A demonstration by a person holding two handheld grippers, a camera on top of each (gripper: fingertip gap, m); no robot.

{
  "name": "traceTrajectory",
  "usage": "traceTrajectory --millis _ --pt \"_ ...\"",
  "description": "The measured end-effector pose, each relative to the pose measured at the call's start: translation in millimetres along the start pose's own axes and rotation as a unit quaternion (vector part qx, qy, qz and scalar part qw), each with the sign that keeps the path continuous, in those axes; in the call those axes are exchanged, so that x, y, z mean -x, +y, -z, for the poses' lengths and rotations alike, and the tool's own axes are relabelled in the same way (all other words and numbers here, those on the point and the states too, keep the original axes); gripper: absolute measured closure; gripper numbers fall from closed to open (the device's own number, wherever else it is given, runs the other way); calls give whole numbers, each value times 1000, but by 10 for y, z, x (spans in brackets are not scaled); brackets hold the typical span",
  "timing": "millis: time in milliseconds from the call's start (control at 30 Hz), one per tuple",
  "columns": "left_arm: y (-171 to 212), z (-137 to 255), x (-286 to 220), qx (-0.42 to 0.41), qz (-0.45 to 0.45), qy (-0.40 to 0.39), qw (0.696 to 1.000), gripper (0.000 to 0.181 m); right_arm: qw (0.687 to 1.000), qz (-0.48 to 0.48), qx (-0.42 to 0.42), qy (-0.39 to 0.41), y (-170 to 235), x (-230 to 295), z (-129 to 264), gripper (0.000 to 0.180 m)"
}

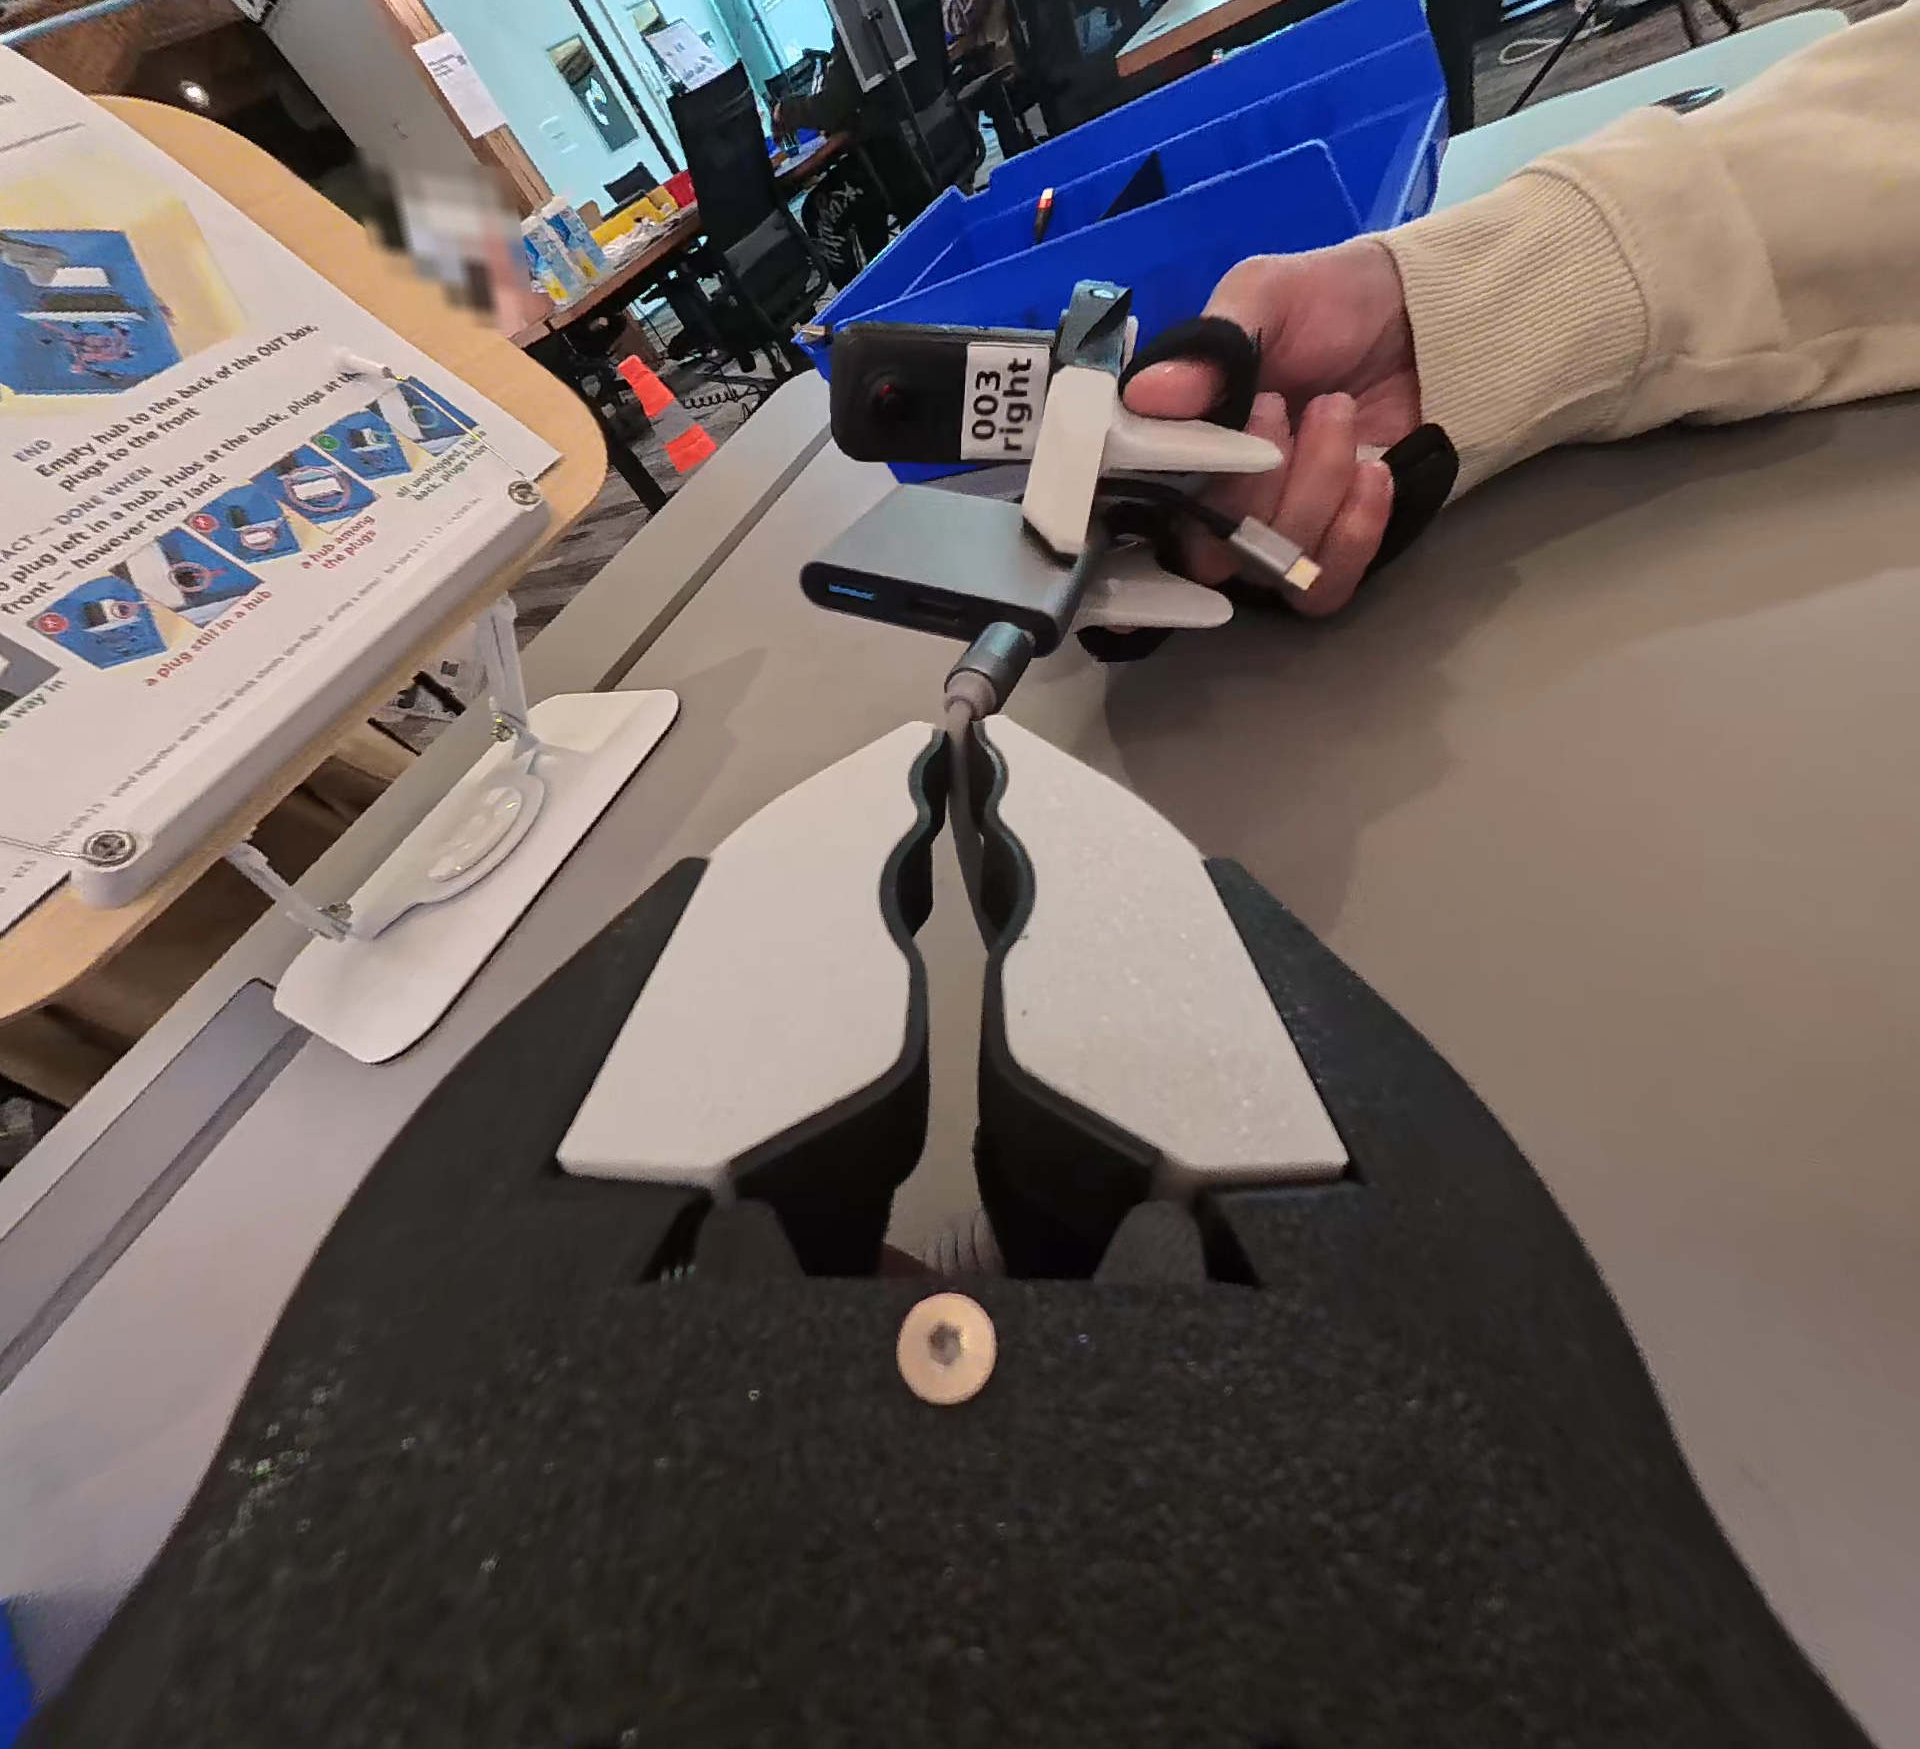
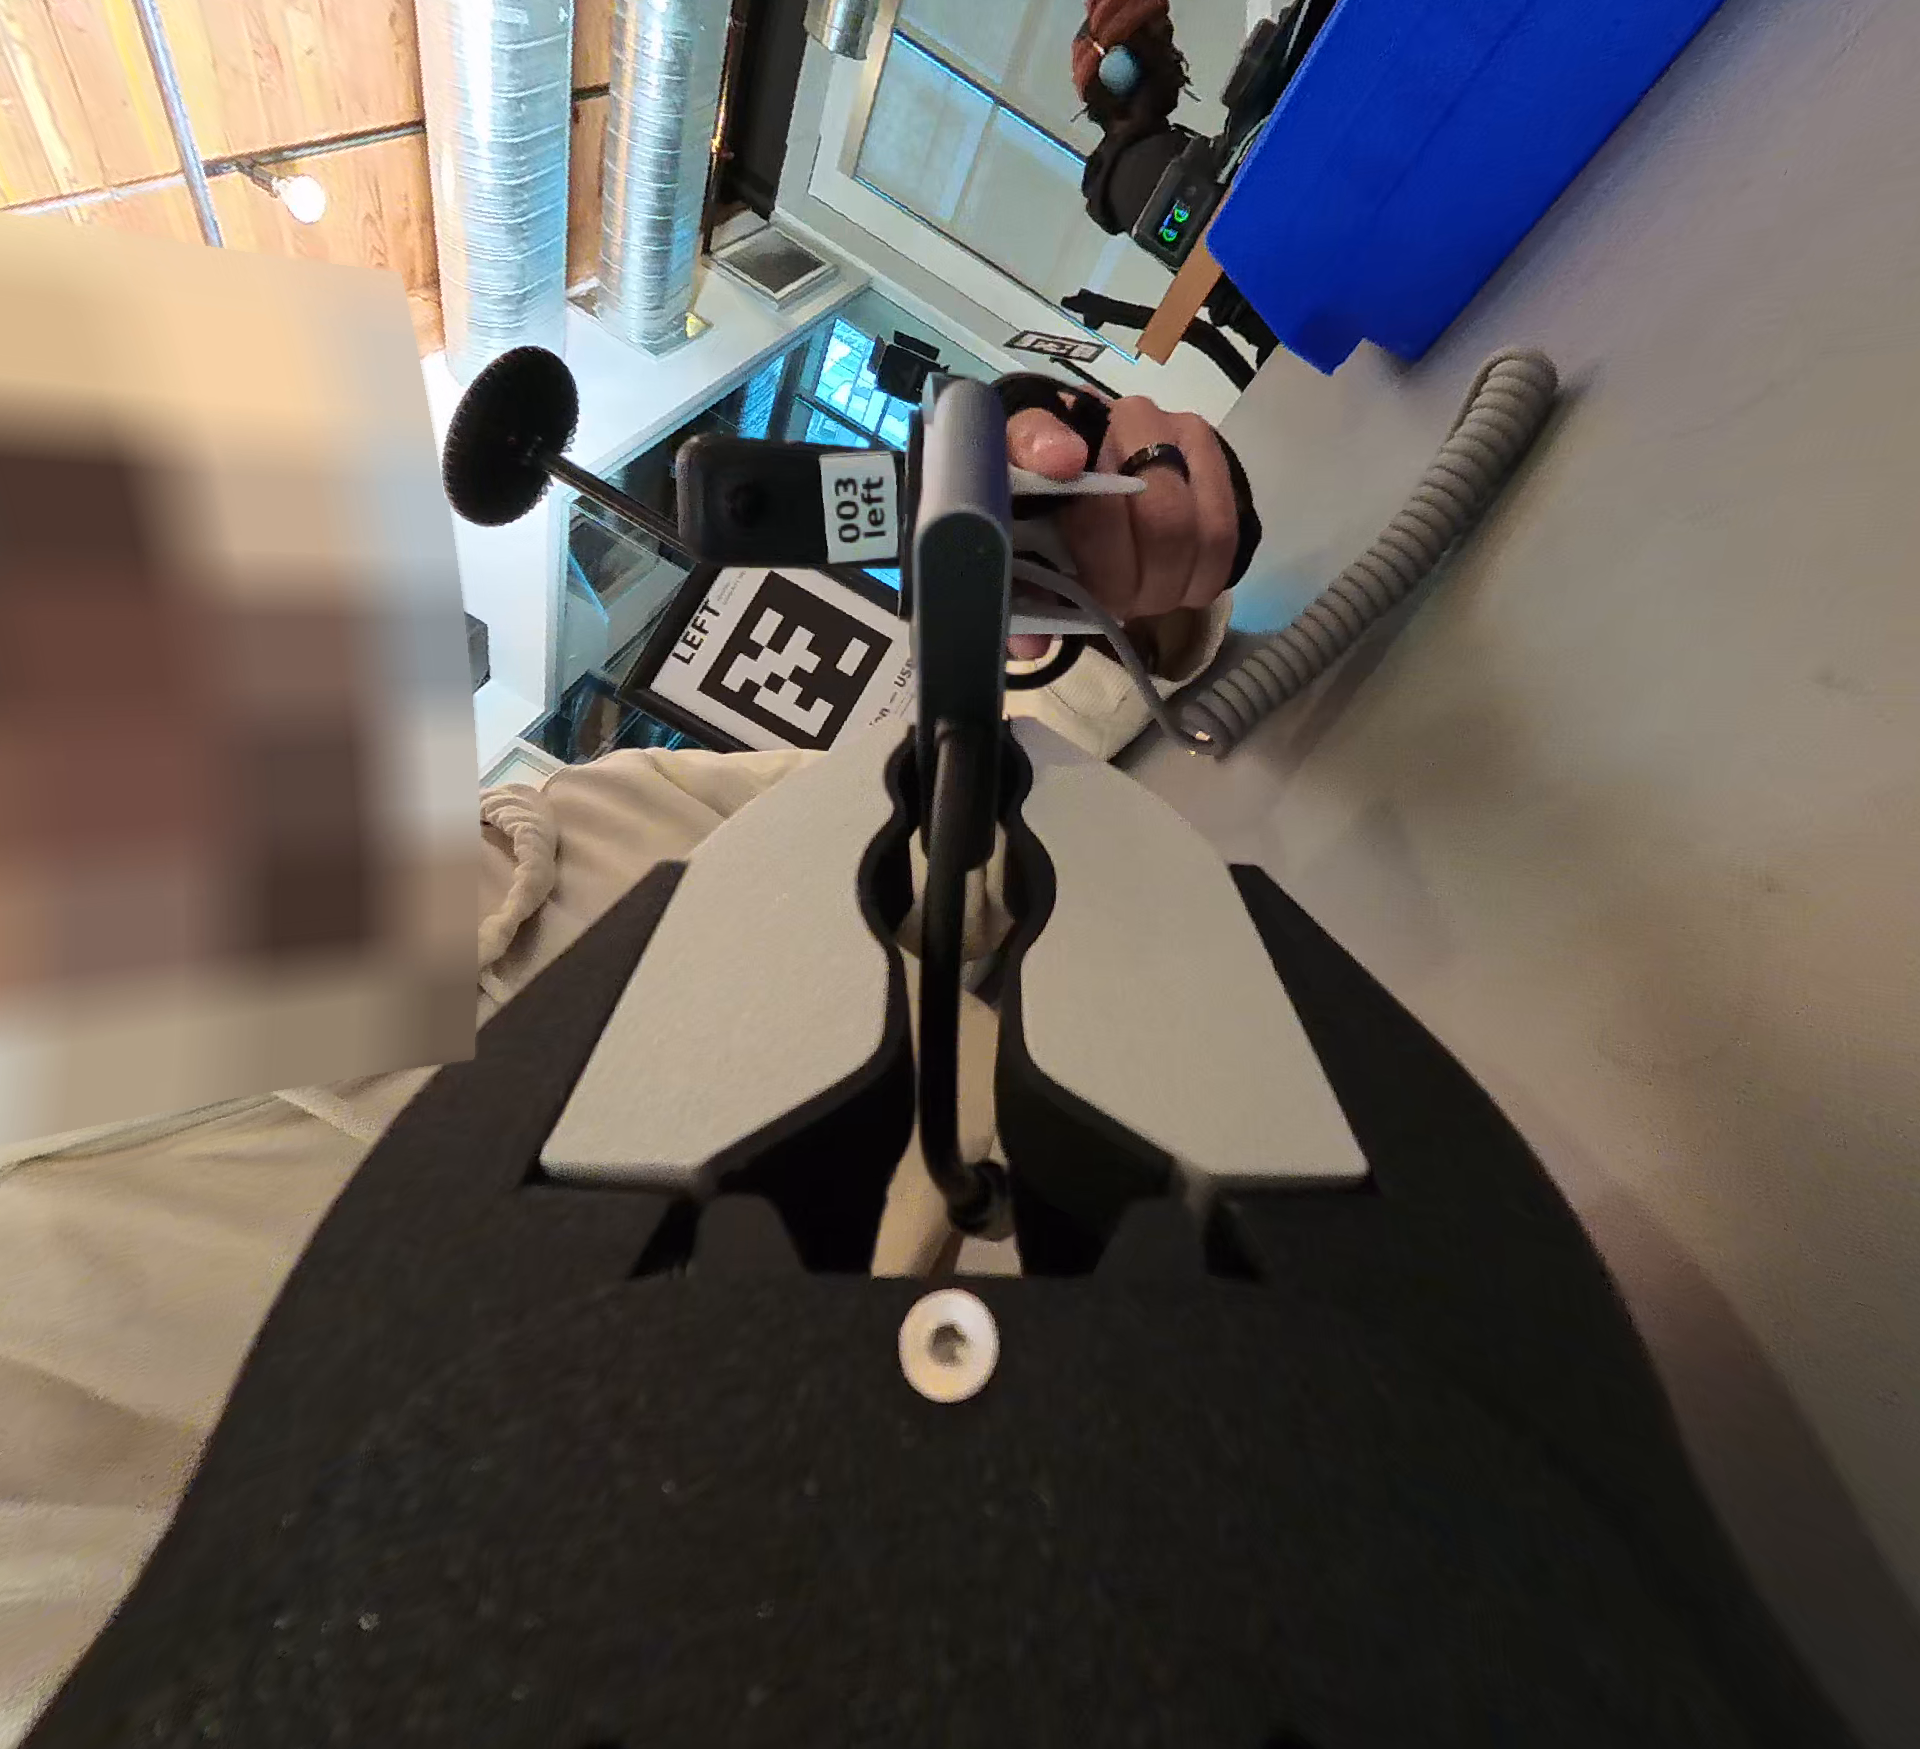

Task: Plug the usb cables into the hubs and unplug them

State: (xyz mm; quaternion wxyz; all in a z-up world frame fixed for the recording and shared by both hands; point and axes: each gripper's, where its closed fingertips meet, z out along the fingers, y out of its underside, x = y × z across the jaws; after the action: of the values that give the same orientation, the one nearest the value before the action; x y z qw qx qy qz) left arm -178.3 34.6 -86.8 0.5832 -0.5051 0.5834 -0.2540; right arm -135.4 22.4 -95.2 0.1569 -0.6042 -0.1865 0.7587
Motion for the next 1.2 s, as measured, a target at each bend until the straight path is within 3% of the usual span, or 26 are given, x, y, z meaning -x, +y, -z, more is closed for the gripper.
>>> traceTrajectory --millis 233,700,933,1100,1200 --pt "-6 -23 -1 -6 14 -4 1000 178 1000 8 -11 8 -18 -13 8 168" --pt "131 -33 -67 25 -1 17 1000 178 997 22 65 45 197 -74 -58 167" --pt "69 -10 -51 16 -12 6 1000 178 999 24 15 36 26 -27 -13 167" --pt "50 40 -1 9 -9 -5 1000 178 998 16 -59 15 -231 63 237 151" --pt "73 15 -20 18 -20 -8 1000 178 999 14 -48 21 -205 36 241 150"
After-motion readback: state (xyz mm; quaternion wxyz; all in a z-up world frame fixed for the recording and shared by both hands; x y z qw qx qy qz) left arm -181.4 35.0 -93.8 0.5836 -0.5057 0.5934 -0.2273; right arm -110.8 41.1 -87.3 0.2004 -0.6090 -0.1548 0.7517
